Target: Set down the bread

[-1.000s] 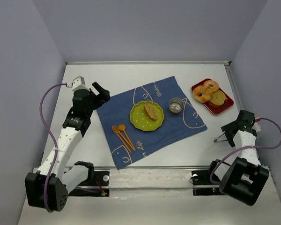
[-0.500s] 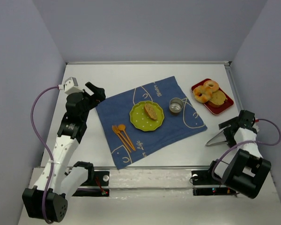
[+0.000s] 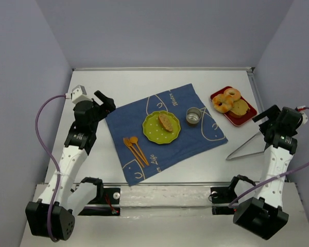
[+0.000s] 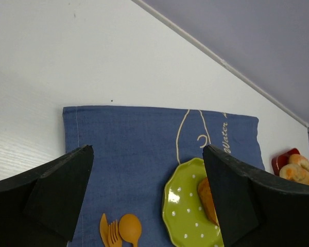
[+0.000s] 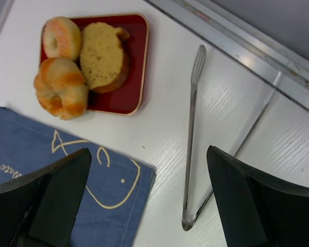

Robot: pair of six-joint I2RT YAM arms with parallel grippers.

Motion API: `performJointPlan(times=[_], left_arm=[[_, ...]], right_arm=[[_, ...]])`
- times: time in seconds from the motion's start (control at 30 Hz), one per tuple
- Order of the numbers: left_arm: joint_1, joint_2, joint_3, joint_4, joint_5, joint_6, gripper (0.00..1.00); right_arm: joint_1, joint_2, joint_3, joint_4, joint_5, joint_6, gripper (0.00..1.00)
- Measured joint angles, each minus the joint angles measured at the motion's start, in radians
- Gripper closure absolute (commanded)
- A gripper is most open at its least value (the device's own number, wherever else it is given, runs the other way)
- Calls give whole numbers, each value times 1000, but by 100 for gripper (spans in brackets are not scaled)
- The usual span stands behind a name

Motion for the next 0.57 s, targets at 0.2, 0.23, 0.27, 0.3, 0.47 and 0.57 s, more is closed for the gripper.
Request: performJointPlan(times=[0.2, 0.23, 0.27, 0.3, 0.47, 0.57], left_arm=[[0, 36, 10, -43, -10, 5, 1], [0, 36, 17, -55, -16, 6, 1], [0, 34, 24, -62, -23, 6, 1], [0, 32, 32, -68, -32, 6, 1], [0, -34, 39, -82, -77, -6, 1], [0, -71, 39, -89, -95, -11, 1]], right_arm=[[0, 1, 91, 13, -60, -40, 0], [0, 3, 95, 17, -70, -43, 0], [0, 6, 98, 18, -79, -47, 0], [0, 12, 101, 23, -88, -50, 0], [0, 13, 102, 24, -129, -54, 0], [0, 12, 102, 24, -142, -54, 0]])
